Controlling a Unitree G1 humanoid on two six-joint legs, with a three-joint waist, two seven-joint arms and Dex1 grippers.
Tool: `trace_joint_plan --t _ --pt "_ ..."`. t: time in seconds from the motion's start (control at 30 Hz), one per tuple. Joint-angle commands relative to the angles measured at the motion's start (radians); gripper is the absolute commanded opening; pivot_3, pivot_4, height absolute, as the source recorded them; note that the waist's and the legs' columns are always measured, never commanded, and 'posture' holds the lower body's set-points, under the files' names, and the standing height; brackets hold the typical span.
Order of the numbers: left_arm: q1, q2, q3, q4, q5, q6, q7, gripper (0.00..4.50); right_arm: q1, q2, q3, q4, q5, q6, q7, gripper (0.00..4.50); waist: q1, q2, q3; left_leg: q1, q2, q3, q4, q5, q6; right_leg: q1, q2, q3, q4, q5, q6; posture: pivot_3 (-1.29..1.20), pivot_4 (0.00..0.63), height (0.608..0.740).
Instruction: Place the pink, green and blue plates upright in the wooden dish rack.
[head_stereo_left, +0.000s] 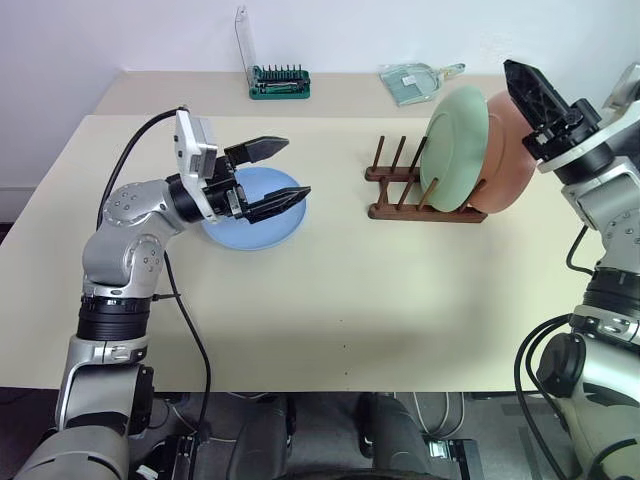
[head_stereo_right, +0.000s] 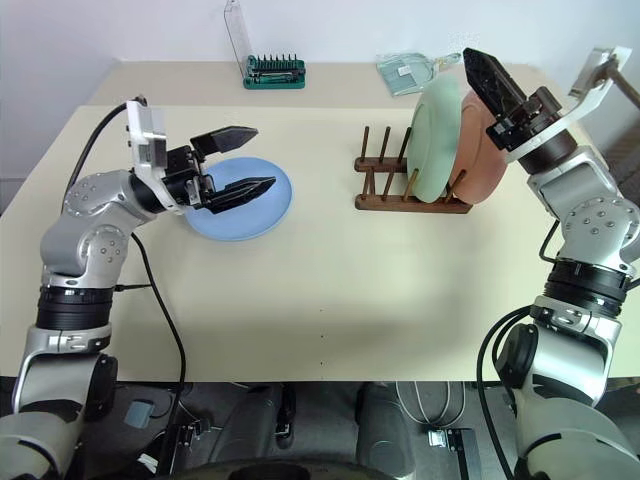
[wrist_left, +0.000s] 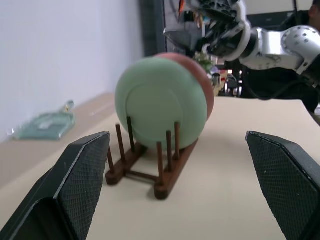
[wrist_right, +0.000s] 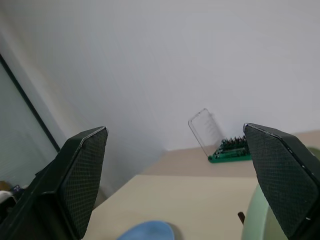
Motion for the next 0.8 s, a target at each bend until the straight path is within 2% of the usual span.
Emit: trace_joint_plan --t 0.03,0.1,0.2,0.33,0.4,0.5,0.6,0.8 --pt "-0.089 0.064 0.022 0.106 0.080 0.109 0.123 4.50 0.048 -0.039 0.058 -0.227 0.049 0.053 0.090 4.43 -0.002 0.000 0.000 0.000 0.000 -0.001 0.000 0.000 0.000 0.000 0.000 0.000 0.001 0.000 0.000 0.00 0.150 0.724" --pt "-0.160 0.100 0.022 0.171 0.144 0.180 0.228 4.50 0.101 -0.051 0.115 -0.324 0.012 0.042 0.130 4.43 -0.002 -0.001 0.000 0.000 0.000 -0.001 0.000 0.000 0.000 0.000 0.000 0.000 0.001 0.000 0.000 0.00 0.150 0.724" --pt "-0.301 0.139 0.048 0.296 0.144 0.470 0.340 4.50 0.144 -0.068 0.143 -0.405 0.053 0.061 0.191 4.43 0.001 -0.002 0.001 0.000 0.000 -0.001 0.000 0.000 0.000 0.000 0.000 0.000 0.001 0.000 0.000 0.00 0.150 0.724" --pt "-0.412 0.205 -0.004 0.413 0.127 0.734 0.273 4.50 0.205 -0.089 0.217 -0.499 0.008 0.036 0.258 4.43 -0.004 -0.003 0.001 0.000 0.000 -0.001 0.000 0.000 0.000 0.000 0.000 0.000 0.002 -0.001 0.001 0.00 0.150 0.724" --pt "-0.466 0.237 -0.070 0.495 0.153 0.823 0.233 4.50 0.209 -0.077 0.226 -0.498 0.024 0.046 0.250 4.43 -0.003 -0.003 0.001 0.000 0.000 -0.001 0.000 0.000 0.000 0.000 0.000 0.000 0.002 -0.001 0.002 0.00 0.150 0.724" --pt "-0.561 0.260 -0.128 0.686 0.202 0.854 0.173 4.50 0.194 -0.057 0.229 -0.469 0.025 0.030 0.239 4.43 -0.002 -0.004 0.002 0.000 0.000 -0.001 0.000 0.000 -0.001 0.000 0.000 0.000 0.003 -0.001 0.001 0.00 0.150 0.724" --pt "-0.671 0.249 -0.125 0.904 0.249 0.809 0.150 4.50 0.195 -0.043 0.234 -0.458 0.026 0.029 0.231 4.43 -0.002 -0.005 0.002 0.000 0.000 -0.001 0.000 0.000 -0.001 -0.001 0.000 -0.001 0.004 -0.001 0.001 0.00 0.150 0.724" --pt "-0.750 0.214 -0.185 1.122 0.389 0.666 0.098 4.50 0.212 -0.032 0.227 -0.457 0.032 0.032 0.211 4.43 0.000 -0.005 0.002 -0.001 0.000 0.000 0.000 0.000 -0.001 -0.001 0.000 -0.001 0.003 -0.001 0.001 0.00 0.150 0.724"
